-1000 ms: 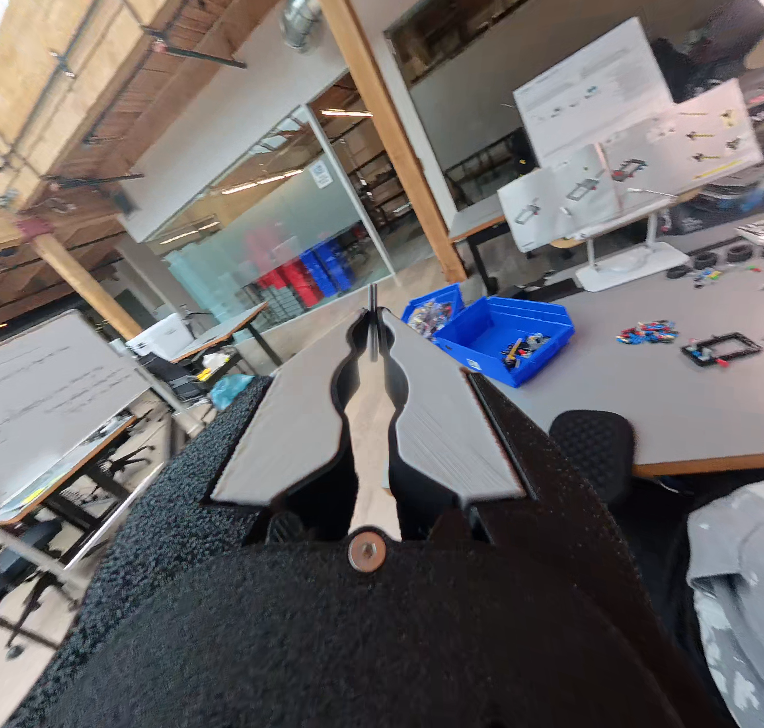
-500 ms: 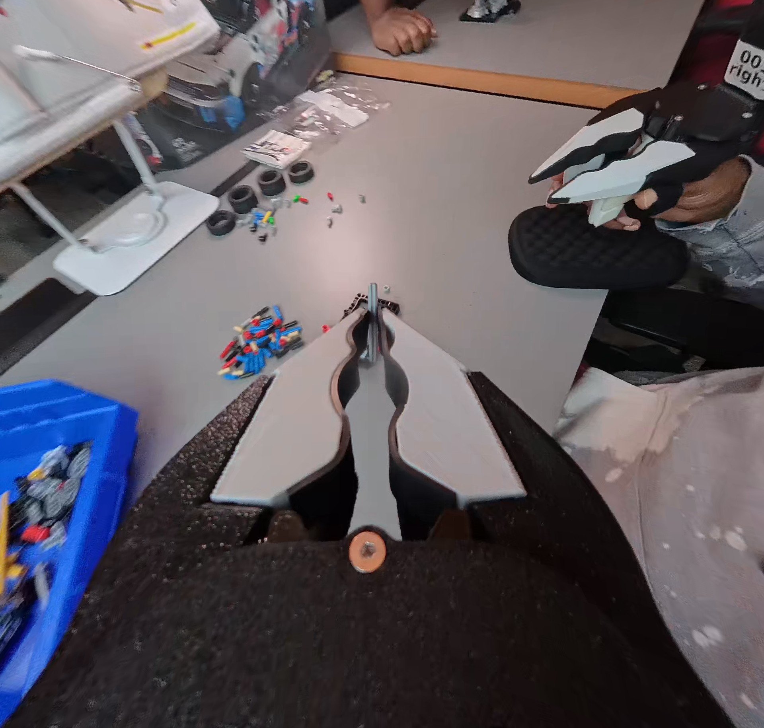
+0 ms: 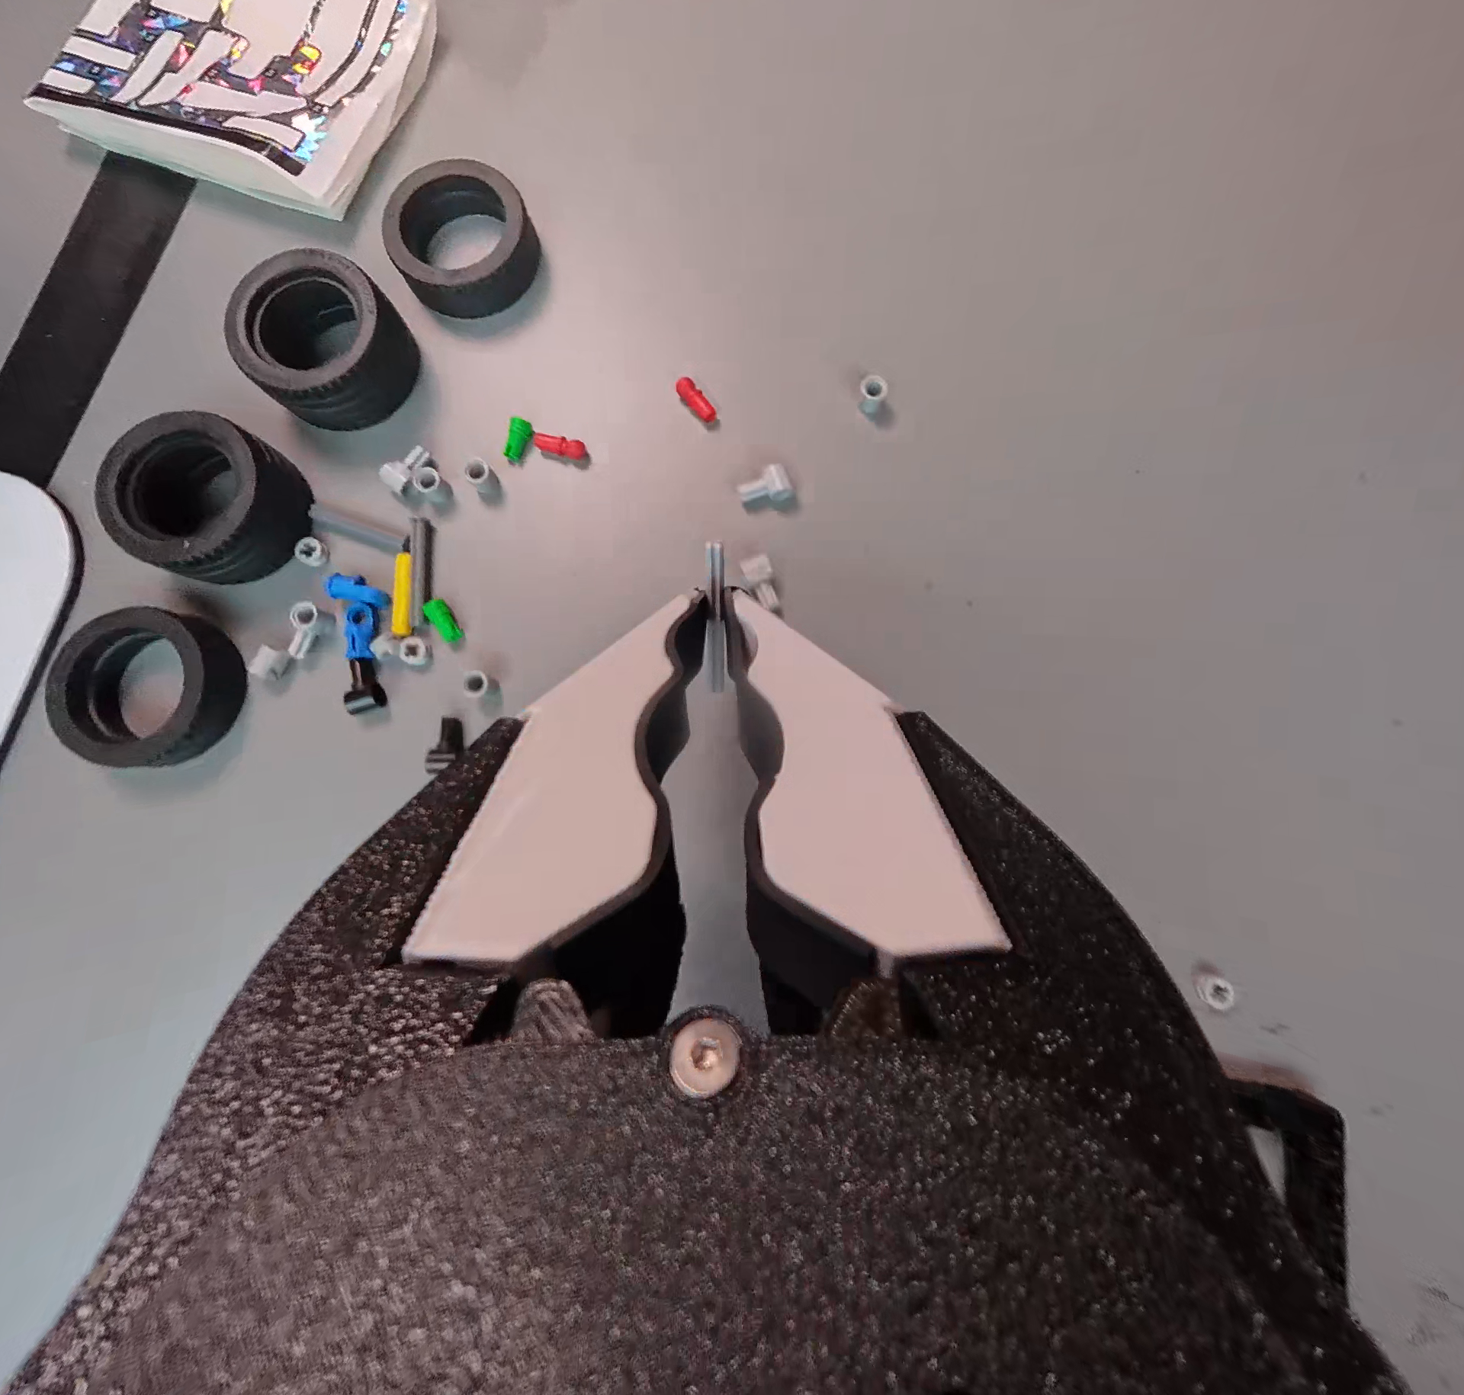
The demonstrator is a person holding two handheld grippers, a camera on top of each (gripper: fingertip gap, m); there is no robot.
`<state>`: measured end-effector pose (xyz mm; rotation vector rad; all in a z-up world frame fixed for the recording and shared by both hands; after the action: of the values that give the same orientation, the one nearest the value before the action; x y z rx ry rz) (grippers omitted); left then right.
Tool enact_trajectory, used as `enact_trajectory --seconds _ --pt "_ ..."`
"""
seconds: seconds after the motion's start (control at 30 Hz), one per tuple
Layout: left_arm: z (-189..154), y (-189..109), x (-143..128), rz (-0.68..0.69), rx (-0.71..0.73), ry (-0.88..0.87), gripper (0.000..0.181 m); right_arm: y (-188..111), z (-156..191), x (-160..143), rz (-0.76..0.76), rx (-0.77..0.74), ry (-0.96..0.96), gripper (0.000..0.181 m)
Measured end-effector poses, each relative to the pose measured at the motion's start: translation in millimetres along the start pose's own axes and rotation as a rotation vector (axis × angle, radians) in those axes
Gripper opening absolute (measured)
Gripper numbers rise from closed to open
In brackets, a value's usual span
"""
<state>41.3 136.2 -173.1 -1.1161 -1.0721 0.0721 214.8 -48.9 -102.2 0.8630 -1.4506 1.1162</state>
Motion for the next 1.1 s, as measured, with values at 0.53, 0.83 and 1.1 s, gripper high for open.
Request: enact_trajectory --seconds 0.53,0.83,1.1 --pt "21 -3 13 -0.106 -0.04 -0.003 0.022 40 -31 10 0.016 0.059 0.012 0.023" --pt "-52 -141 -17 -0.449 -0.032 0.034 0.046 63 -25 24 0.028 0.11 -0.06 0.023" --pt "-90 -158 -97 -0.467 -0.041 -0.097 0.05 117 -24 64 -0.042 0.232 -0.203 0.025"
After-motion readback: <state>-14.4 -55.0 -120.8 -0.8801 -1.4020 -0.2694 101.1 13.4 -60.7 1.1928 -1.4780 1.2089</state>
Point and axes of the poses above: each gripper's, where its closed fingertips meet, y out along the fingers, x out of its top, z = x × y across the jaws, the point moved 4 cm from there along -y, back along the fingers, and after that the axes turned 1 degree about x, right-handed, at the moved point
